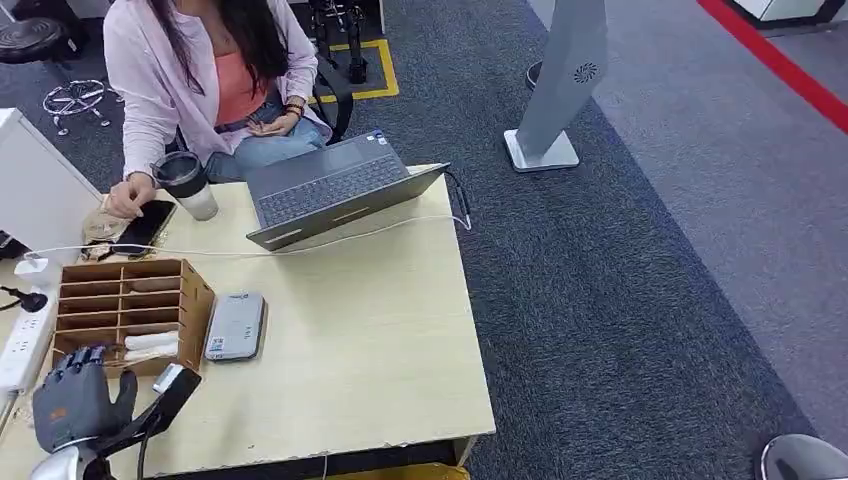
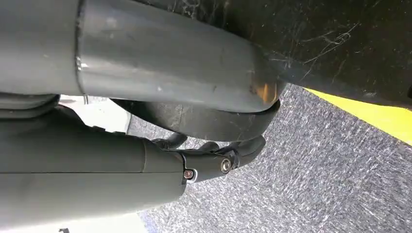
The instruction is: Pass the card to the sensor for recognition and then transmit it.
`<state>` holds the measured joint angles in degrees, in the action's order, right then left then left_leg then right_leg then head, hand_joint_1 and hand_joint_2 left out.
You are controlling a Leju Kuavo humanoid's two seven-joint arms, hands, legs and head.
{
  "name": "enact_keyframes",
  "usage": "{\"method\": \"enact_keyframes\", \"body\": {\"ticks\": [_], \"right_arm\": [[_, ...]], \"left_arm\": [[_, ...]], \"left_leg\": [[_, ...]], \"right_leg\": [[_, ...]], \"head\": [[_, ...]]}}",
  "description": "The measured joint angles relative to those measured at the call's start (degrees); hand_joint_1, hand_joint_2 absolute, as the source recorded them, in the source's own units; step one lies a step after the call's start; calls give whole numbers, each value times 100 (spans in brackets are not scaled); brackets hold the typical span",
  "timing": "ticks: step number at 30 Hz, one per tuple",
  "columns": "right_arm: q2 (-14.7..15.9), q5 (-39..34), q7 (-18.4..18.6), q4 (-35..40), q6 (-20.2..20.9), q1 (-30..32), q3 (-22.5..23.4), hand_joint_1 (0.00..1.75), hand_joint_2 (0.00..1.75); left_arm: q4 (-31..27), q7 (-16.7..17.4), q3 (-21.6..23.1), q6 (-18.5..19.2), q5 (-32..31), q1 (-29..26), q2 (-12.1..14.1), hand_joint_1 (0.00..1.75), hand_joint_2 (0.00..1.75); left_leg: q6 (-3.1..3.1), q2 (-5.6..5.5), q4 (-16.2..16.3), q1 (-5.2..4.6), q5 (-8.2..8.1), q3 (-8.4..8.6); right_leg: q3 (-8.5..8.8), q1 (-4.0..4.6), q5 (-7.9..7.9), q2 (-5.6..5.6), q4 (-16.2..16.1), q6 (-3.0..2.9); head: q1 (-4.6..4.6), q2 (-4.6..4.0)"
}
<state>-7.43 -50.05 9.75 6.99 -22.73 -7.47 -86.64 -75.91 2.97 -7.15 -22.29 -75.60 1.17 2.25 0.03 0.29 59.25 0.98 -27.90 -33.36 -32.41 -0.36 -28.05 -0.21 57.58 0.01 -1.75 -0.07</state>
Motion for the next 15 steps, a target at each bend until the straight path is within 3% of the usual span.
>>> {"method": "enact_keyframes", "body": {"ticks": [15], "right_arm": [[2,-81,-20,-15,-13,2,0,0,0]], "left_arm": [[-2,-11,0,122,96,35,-2,175,175]], "left_leg": [[0,1,0,0,0,1]], "right_leg": [[1,0,0,1,0,0]], "head": [[0,0]]}}
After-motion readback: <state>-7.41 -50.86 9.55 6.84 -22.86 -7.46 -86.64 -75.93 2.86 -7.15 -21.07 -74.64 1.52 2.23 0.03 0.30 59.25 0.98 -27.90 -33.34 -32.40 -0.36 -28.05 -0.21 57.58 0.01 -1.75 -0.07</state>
